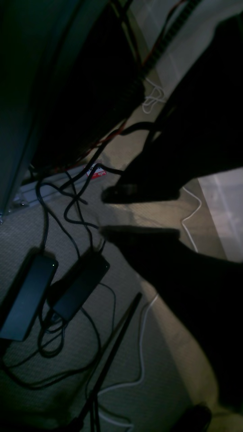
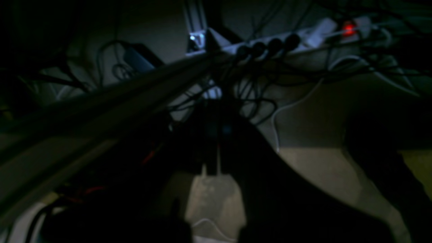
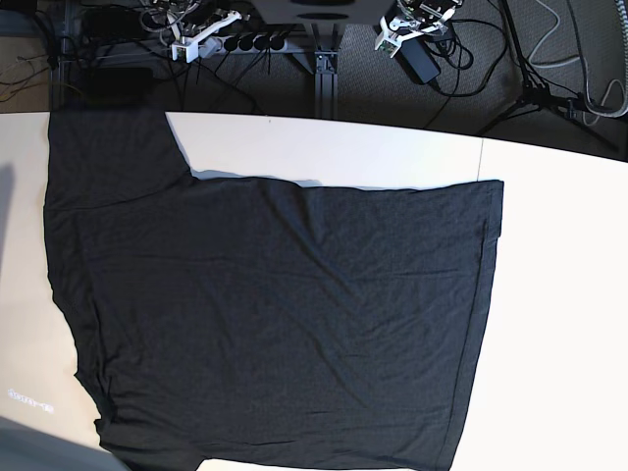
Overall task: Fold the T-shirt properly
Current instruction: 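Move both grippers from rest toward the shirt's corners nearest the arms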
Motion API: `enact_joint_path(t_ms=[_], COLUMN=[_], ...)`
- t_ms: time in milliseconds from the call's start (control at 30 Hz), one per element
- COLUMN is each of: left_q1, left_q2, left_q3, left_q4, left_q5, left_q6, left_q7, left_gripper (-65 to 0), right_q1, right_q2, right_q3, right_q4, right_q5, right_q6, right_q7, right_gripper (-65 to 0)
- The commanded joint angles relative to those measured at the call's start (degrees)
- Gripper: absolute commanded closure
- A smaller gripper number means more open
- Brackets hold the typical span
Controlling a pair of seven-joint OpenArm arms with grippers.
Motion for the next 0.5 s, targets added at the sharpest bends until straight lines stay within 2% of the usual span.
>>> enact_joint_path(t_ms=[0, 167, 400, 467], left_q1=[0.7, 2.62, 7.52, 9.46], left_q2=[-0.04, -0.35, -2.29, -3.26], left_q3=[-0.55, -3.91, -9.6, -10.93], left_q4=[0.96, 3.3, 10.34, 13.27], left_q5=[0.07, 2.21, 2.99, 2.95], left_q6=[-1.42, -1.44, -1.73, -3.43], left_q7=[-0.7, -0.83, -1.03, -1.03], left_gripper=[-15.3, -15.3, -15.3, -15.3], right_q1=[-0.68, -2.36, -7.26, -9.49], right_q2=[0.55, 1.07, 2.69, 3.45], right_q3=[0.0, -3.63, -13.94, -16.35], right_q4=[1.03, 3.19, 8.37, 10.91], right_q5=[0.48, 2.19, 2.16, 2.19], right_q6=[-3.34, -3.15, -2.71, -2.69], right_q7=[0.59, 0.57, 0.57, 0.57], right_gripper=[0.0, 0.0, 0.0, 0.0])
